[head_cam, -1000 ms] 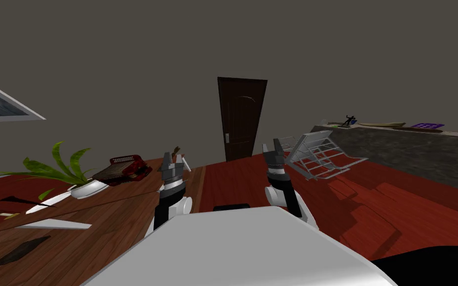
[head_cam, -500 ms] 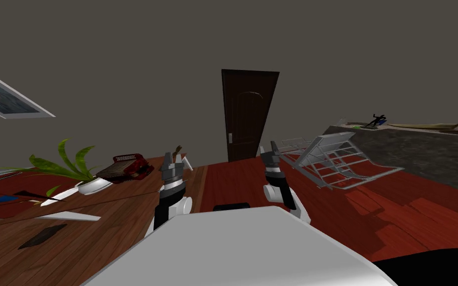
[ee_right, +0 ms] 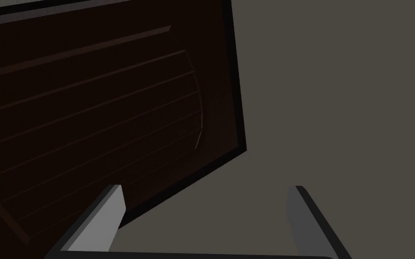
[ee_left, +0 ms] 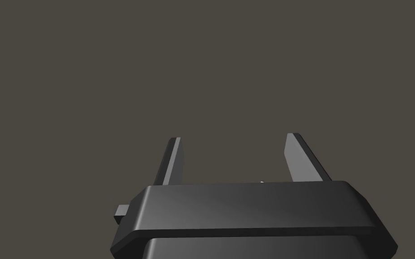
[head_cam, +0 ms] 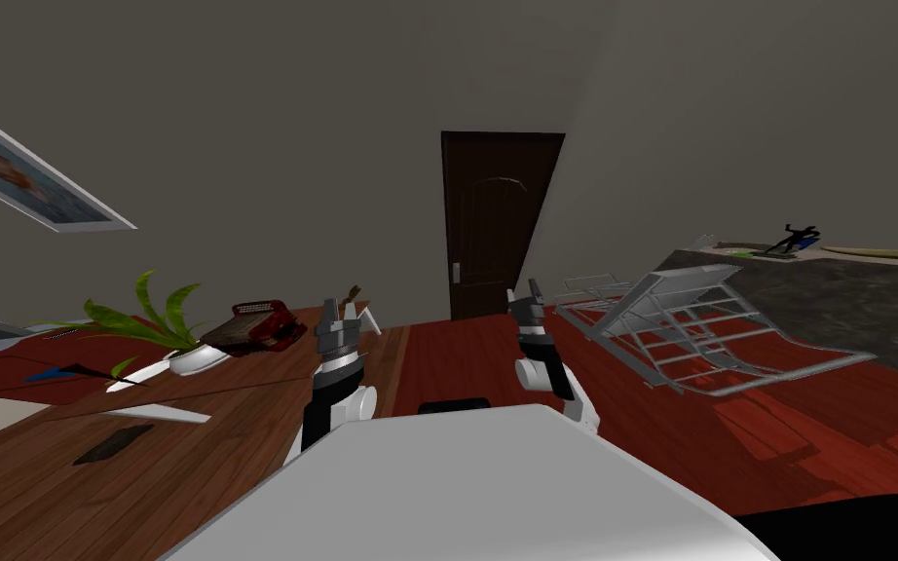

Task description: Pull the door open

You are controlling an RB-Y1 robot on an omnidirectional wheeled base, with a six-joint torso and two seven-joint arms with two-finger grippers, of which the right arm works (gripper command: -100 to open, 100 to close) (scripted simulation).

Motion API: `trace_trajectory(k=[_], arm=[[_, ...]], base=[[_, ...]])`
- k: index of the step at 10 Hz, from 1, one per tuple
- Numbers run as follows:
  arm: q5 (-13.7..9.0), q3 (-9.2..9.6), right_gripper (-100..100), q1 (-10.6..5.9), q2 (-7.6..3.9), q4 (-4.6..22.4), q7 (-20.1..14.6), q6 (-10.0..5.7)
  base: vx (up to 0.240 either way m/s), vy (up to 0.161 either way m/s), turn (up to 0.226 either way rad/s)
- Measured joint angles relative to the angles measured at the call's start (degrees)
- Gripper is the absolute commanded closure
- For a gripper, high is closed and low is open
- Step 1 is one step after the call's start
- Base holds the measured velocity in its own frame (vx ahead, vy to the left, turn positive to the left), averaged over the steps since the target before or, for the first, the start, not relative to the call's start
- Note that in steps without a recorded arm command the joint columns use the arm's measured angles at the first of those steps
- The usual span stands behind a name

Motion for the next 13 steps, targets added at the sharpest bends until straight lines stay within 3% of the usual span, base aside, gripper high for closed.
trace_trajectory(k=[2,13], arm=[[-1.3,-0.3,-100,-0.54,-0.35,1.9,-1.7,-0.09],[-9.0,-2.75,-100,-7.1,-1.52,15.0,-11.9,1.27]], base=[[0.096,-0.005,0.104],[0.098,-0.02,0.1]])
